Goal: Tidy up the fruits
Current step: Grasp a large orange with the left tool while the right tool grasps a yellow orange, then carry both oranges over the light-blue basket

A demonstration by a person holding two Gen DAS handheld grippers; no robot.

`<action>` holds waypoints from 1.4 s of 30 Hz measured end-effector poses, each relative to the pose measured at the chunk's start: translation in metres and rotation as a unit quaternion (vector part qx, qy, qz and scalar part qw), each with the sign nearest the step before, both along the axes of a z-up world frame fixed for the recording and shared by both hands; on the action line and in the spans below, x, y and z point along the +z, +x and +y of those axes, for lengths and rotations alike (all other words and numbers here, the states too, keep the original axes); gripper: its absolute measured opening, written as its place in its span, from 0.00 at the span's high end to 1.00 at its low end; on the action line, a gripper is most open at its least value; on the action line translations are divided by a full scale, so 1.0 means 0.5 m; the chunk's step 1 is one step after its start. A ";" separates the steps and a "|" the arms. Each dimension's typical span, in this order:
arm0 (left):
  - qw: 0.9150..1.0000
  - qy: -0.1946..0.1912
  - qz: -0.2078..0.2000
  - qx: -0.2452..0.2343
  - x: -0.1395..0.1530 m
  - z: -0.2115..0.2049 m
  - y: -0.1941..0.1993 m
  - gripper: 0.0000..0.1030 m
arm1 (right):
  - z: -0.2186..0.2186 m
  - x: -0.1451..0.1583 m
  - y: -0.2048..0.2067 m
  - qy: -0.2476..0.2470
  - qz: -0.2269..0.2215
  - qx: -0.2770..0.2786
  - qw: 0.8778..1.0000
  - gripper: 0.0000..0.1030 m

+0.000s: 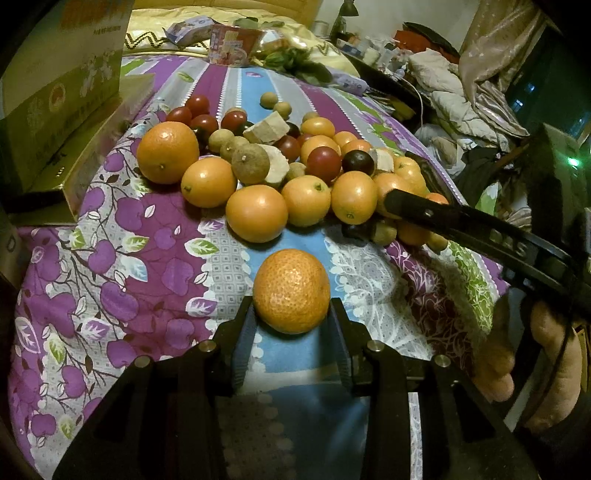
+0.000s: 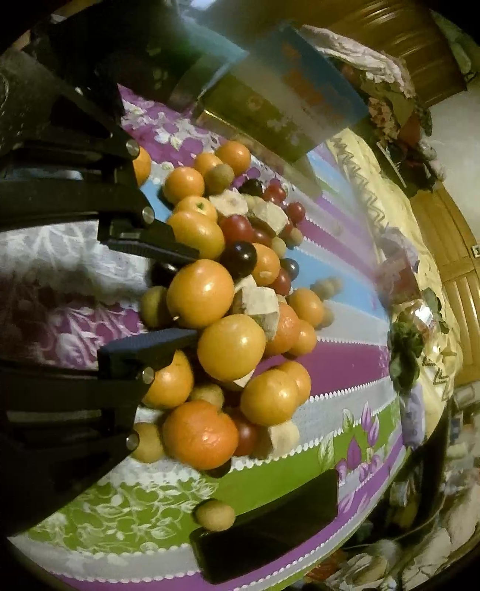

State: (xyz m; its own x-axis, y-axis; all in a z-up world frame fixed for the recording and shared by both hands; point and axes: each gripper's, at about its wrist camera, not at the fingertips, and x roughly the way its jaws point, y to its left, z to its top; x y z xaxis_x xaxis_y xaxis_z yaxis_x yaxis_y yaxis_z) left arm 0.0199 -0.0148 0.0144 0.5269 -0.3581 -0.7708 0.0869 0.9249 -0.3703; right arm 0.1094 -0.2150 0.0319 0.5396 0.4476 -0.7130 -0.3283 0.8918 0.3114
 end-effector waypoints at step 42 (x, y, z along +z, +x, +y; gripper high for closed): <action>1.000 -0.005 -0.003 0.001 -0.009 0.001 -0.009 0.54 | 0.025 -0.051 -0.148 -0.124 0.017 -0.069 0.990 0.59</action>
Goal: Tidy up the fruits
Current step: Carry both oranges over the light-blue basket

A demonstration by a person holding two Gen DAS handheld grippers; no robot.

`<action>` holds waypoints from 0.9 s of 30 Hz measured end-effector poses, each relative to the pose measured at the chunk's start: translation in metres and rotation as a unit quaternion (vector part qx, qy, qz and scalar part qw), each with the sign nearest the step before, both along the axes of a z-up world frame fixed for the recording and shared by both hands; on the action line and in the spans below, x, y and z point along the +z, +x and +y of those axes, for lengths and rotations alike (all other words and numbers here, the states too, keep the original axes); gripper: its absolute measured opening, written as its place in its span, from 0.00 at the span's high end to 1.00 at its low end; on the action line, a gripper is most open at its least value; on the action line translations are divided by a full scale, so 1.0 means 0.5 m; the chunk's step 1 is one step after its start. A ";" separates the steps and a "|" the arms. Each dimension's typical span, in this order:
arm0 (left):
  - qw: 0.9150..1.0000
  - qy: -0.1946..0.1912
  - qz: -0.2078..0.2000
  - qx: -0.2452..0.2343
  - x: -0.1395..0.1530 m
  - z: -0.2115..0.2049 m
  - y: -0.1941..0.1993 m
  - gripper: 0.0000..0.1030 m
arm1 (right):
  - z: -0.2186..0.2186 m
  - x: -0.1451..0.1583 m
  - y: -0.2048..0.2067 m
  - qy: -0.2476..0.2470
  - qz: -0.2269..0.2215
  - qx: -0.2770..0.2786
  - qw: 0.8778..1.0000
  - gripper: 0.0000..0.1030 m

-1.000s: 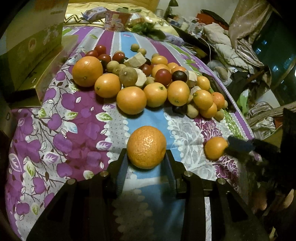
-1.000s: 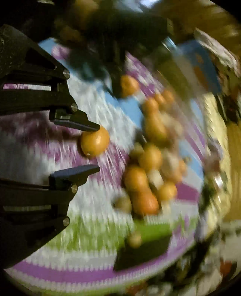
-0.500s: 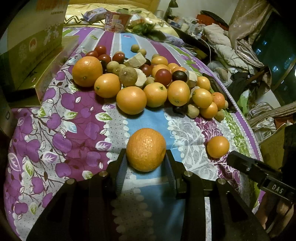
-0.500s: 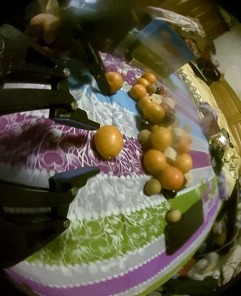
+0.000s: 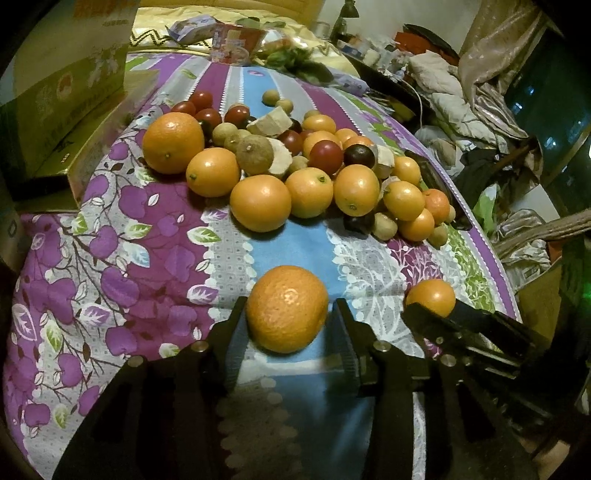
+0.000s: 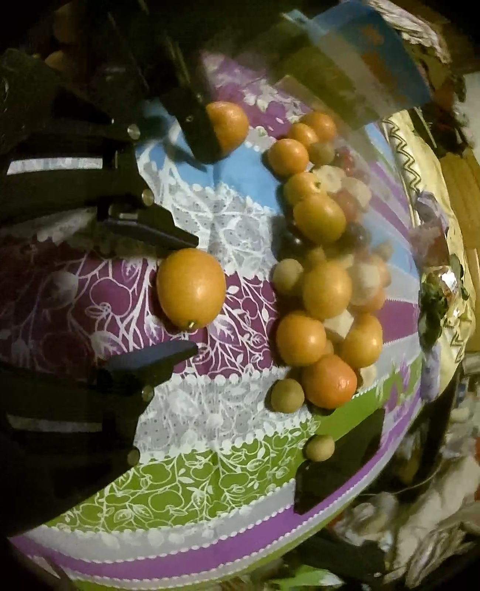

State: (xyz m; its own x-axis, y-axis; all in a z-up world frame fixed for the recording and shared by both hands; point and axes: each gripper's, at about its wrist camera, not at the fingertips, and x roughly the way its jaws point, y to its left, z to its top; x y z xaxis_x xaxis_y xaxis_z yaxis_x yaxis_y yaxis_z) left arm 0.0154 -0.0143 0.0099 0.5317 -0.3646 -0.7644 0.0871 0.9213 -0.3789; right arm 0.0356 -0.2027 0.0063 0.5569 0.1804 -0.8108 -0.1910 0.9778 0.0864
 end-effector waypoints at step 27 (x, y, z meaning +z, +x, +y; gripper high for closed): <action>0.984 0.118 -0.072 0.110 0.249 0.133 -0.067 0.61 | 0.060 0.177 0.001 0.042 -0.043 0.042 0.997 0.60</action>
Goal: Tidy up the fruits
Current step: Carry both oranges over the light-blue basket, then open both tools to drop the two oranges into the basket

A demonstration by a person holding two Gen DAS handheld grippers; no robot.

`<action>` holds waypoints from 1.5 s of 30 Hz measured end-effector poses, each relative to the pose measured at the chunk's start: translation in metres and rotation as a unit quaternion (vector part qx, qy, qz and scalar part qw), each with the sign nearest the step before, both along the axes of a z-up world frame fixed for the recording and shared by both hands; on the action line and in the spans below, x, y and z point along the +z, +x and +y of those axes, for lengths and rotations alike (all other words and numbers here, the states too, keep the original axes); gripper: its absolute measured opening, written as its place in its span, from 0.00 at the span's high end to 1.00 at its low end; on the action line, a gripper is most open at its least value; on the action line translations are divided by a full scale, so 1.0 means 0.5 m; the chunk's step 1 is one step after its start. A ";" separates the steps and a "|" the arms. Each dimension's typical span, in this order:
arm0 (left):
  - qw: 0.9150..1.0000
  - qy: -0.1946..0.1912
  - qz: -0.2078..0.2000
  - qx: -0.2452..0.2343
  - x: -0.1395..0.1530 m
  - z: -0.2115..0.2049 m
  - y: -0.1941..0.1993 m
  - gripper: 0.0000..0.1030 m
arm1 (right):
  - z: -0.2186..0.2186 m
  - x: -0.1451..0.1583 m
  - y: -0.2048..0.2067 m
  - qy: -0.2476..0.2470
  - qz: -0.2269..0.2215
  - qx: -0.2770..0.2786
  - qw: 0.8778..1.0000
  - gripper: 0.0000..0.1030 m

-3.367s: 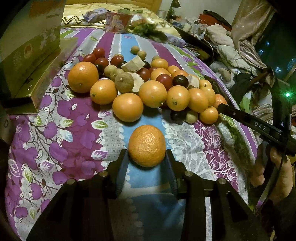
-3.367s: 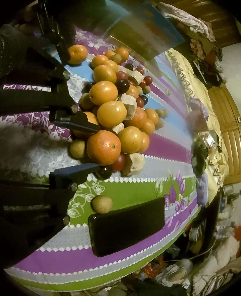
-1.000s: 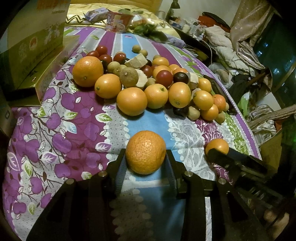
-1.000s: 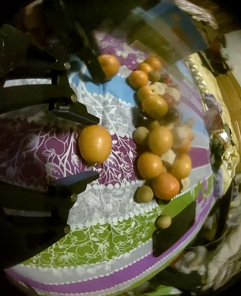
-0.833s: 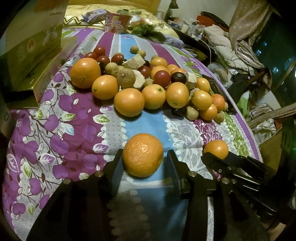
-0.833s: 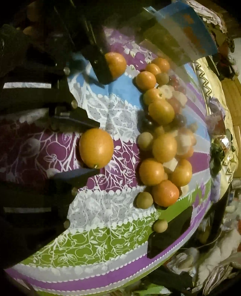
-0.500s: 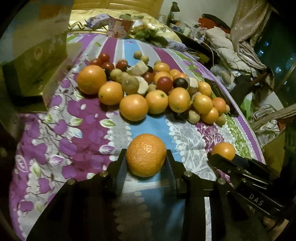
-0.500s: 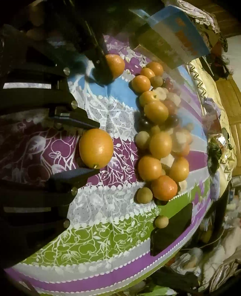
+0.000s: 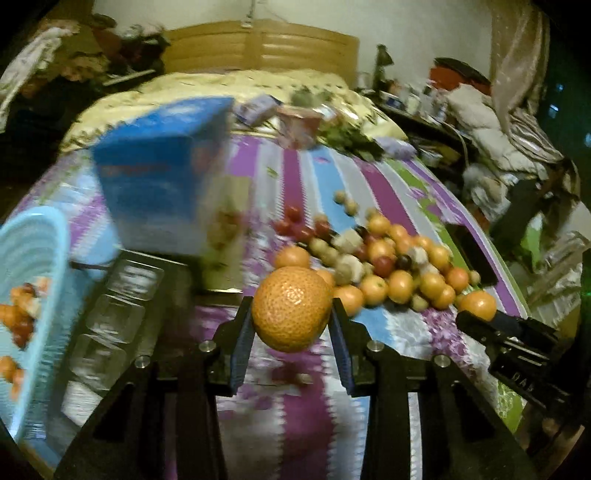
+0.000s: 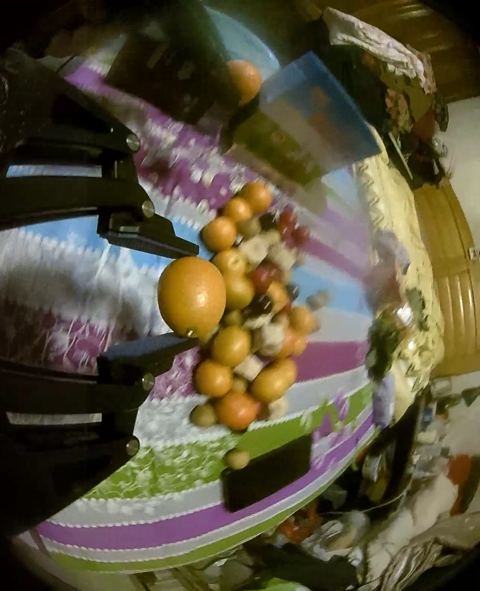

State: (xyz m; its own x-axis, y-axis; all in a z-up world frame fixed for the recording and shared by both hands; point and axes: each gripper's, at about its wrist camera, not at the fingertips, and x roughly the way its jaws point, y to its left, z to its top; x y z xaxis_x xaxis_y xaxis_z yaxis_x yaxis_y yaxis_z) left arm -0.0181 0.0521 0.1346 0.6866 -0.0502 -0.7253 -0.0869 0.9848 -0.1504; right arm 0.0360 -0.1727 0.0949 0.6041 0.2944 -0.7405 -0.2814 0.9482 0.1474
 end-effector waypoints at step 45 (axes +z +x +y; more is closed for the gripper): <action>0.961 -0.038 -0.004 0.274 0.136 0.616 -0.313 0.61 | 0.648 0.211 -0.079 0.004 -0.013 0.319 0.948 0.59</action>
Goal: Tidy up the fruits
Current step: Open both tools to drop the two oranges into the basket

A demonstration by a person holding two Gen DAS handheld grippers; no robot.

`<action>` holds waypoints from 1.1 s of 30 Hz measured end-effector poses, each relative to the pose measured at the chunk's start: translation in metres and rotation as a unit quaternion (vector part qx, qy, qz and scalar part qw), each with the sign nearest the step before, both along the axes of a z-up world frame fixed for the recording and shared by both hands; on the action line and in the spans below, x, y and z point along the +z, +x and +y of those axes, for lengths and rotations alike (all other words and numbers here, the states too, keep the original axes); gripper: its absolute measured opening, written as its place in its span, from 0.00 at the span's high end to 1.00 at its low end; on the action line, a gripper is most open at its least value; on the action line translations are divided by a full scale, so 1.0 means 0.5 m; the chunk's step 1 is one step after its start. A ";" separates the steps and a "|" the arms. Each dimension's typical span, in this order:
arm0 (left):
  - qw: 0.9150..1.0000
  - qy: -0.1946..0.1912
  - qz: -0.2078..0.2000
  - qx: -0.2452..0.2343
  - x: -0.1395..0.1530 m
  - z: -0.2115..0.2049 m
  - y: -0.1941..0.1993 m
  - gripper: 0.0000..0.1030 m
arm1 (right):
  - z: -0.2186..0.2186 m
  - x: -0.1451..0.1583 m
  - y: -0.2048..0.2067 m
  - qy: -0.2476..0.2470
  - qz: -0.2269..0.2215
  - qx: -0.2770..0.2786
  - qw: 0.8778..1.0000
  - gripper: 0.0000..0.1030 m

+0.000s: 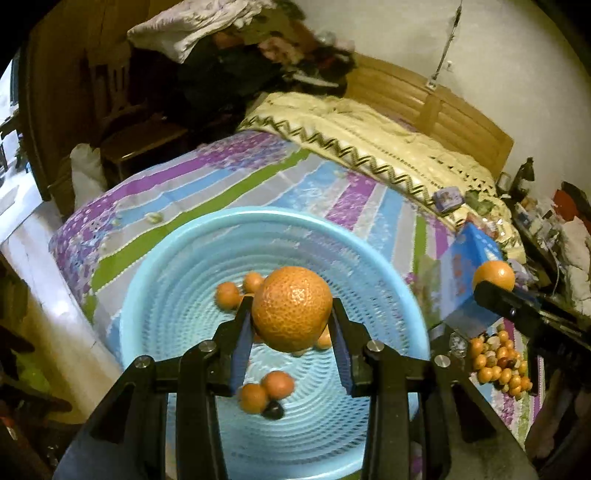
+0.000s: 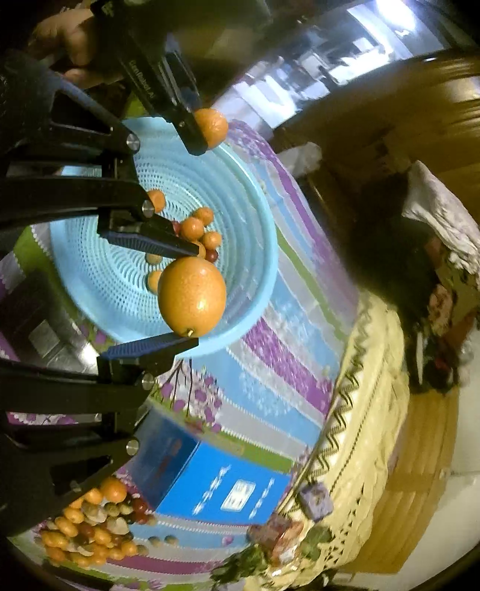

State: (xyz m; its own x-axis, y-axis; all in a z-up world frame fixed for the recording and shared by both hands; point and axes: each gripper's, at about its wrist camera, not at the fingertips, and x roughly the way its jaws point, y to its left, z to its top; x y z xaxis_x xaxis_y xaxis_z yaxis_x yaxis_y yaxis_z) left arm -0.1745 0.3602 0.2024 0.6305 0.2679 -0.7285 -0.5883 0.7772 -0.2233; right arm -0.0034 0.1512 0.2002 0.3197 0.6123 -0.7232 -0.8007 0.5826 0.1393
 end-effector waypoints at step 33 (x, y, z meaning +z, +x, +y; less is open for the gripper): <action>0.997 -0.055 0.058 0.006 -0.102 0.118 0.004 0.61 | 0.113 -0.046 0.002 -0.071 0.042 0.057 0.995 0.59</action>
State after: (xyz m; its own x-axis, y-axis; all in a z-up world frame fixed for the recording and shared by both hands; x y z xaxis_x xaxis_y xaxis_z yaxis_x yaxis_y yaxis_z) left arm -0.1726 0.4192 0.1516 0.5374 0.1904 -0.8215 -0.6247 0.7443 -0.2362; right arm -0.0025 0.2074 0.1772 0.1893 0.5307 -0.8261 -0.8521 0.5069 0.1304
